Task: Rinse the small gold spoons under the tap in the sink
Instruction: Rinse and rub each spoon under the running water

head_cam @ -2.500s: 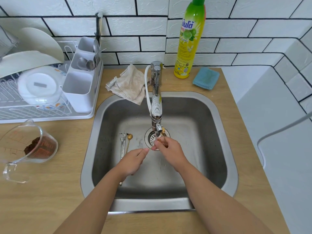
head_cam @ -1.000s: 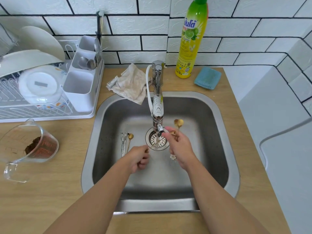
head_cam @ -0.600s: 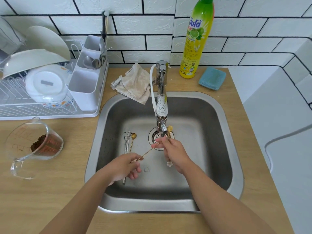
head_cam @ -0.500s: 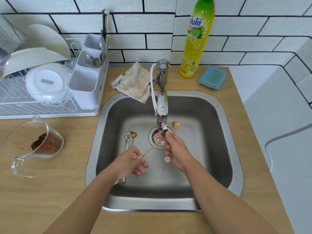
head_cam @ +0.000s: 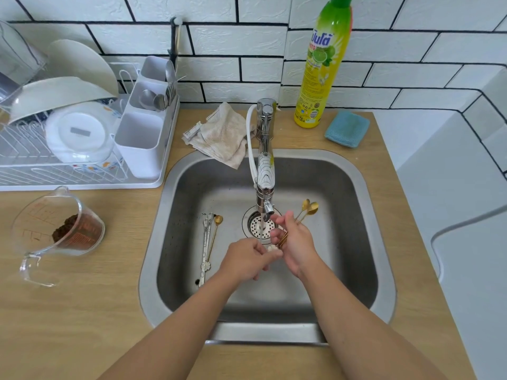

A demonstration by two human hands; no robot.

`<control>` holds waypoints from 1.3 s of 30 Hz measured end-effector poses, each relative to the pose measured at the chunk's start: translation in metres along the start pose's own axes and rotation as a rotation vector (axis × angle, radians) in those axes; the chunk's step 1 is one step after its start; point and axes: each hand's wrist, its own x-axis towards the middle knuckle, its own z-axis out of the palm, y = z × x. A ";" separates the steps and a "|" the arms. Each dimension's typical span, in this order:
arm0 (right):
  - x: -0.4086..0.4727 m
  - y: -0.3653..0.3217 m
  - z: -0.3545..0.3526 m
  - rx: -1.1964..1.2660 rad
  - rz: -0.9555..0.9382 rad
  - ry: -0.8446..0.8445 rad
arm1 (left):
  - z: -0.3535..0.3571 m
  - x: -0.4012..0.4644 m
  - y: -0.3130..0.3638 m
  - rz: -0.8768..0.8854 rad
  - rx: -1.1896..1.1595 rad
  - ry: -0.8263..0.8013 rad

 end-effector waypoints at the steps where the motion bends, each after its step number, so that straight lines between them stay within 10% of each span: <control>1: 0.001 0.000 -0.002 -0.003 -0.014 0.021 | -0.007 0.003 -0.002 0.038 0.076 0.005; 6: 0.007 -0.004 -0.010 0.060 -0.021 0.064 | -0.054 0.028 -0.031 0.132 0.619 0.299; 11: 0.005 -0.003 -0.013 0.000 0.026 0.000 | -0.060 0.037 -0.055 -0.017 0.817 0.245; 28: 0.010 0.011 -0.011 -0.295 -0.009 0.079 | -0.033 0.010 -0.044 0.104 0.120 0.021; 39: 0.008 0.020 -0.009 -0.500 -0.067 -0.128 | -0.031 0.004 -0.038 0.264 0.148 0.002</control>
